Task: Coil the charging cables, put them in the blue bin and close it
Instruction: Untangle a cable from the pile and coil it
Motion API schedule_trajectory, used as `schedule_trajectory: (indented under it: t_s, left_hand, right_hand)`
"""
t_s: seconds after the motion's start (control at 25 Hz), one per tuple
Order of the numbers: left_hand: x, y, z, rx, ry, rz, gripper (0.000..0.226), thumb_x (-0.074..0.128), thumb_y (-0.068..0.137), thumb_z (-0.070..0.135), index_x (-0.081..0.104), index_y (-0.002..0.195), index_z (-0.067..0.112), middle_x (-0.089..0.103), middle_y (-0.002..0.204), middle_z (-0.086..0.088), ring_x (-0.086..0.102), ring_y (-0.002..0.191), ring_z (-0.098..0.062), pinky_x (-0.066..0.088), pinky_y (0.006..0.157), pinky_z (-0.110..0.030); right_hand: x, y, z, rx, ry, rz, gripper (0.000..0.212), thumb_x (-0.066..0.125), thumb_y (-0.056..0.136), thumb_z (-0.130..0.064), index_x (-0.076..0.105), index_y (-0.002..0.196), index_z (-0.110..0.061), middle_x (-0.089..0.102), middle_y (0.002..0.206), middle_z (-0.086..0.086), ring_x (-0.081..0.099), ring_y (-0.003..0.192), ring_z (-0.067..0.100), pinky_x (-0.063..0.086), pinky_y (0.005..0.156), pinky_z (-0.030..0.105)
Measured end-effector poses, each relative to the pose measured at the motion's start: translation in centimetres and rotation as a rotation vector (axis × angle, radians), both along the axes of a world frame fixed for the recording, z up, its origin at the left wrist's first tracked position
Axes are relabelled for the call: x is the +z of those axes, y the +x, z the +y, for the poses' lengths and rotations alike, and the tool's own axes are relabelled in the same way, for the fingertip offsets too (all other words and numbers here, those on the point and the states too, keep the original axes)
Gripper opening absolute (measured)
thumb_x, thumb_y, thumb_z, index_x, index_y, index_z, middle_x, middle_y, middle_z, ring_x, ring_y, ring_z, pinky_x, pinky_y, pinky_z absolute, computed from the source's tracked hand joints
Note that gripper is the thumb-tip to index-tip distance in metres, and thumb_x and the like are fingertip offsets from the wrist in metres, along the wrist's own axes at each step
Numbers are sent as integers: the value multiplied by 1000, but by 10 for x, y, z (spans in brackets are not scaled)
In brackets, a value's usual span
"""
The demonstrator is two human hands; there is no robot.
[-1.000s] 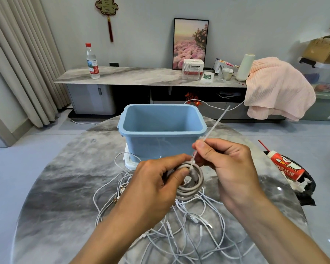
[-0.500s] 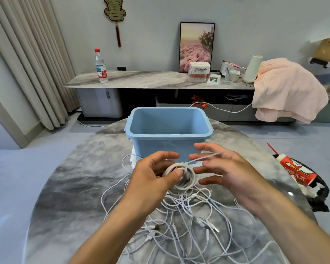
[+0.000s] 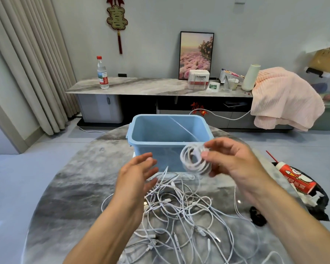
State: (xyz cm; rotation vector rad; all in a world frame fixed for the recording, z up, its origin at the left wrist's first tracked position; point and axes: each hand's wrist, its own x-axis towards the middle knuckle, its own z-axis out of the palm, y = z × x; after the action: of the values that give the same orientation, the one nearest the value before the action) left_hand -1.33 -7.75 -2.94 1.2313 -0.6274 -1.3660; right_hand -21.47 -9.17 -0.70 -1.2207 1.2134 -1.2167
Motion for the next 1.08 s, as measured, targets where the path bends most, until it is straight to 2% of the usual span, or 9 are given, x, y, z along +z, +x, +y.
schedule_trajectory:
  t_s: [0.08, 0.2, 0.36, 0.6, 0.72, 0.84, 0.96, 1.0, 1.08]
  left_hand:
    - [4, 8, -3, 93, 4, 34, 18, 54, 95, 8, 68, 106, 13, 72, 107, -8, 66, 99, -22, 51, 91, -39]
    - [8, 10, -4, 118, 8, 22, 17, 56, 94, 8, 69, 104, 15, 72, 105, -7, 66, 96, -21, 51, 86, -37]
    - [11, 11, -3, 101, -24, -51, 16, 57, 94, 11, 69, 102, 18, 72, 102, -3, 65, 99, -19, 50, 84, -35]
    - [16, 11, -4, 99, -38, -38, 16, 57, 94, 11, 69, 102, 18, 70, 98, -2, 64, 98, -17, 50, 83, -34]
    - [13, 6, -1, 93, -36, -52, 15, 57, 94, 11, 69, 100, 18, 71, 100, -3, 65, 98, -17, 51, 83, -34]
    - [12, 7, -3, 111, -25, -47, 16, 56, 94, 11, 69, 102, 17, 71, 101, -2, 65, 96, -18, 50, 79, -33]
    - [12, 8, -5, 128, -16, -42, 16, 56, 94, 11, 69, 103, 16, 71, 99, -2, 65, 94, -18, 49, 76, -32]
    - [12, 7, -5, 116, -19, -52, 16, 57, 93, 11, 69, 102, 17, 72, 99, -2, 65, 95, -18, 49, 77, -32]
    - [10, 6, -3, 88, -29, -69, 14, 58, 92, 11, 69, 98, 19, 73, 97, -2, 65, 95, -17, 48, 78, -33]
  right_hand:
    - [24, 1, -25, -189, -150, 130, 21, 81, 73, -6, 67, 87, -12, 68, 77, 11, 58, 56, 14, 48, 49, 28]
    - [46, 12, -77, -367, -304, 512, 24, 83, 73, -23, 67, 90, -18, 66, 75, -1, 61, 67, 15, 51, 60, 31]
    - [32, 33, -116, -201, -212, 1181, 50, 72, 81, -47, 59, 119, -18, 66, 113, 2, 61, 106, 28, 50, 86, 38]
    - [-69, 6, -50, -83, -79, 1105, 8, 65, 83, -28, 68, 89, -24, 71, 89, -7, 64, 90, 21, 52, 78, 35]
    - [-111, -5, -32, 7, 71, 1079, 16, 62, 85, -26, 68, 100, -26, 70, 94, -9, 65, 93, 19, 51, 82, 34]
    - [-125, 11, -44, 27, -92, 1005, 34, 57, 90, -20, 59, 122, -28, 68, 110, -5, 63, 103, 23, 50, 87, 36]
    - [-130, 50, -64, 256, -342, 1415, 60, 49, 89, -3, 41, 143, -29, 41, 149, 3, 46, 126, 30, 42, 100, 43]
    - [-131, 63, -68, 318, -401, 1568, 59, 49, 90, -1, 42, 142, -27, 35, 152, 5, 41, 129, 31, 38, 102, 45]
    - [-128, 74, -78, 340, -499, 1729, 40, 49, 93, -4, 57, 127, -24, 49, 139, 5, 41, 126, 30, 33, 97, 42]
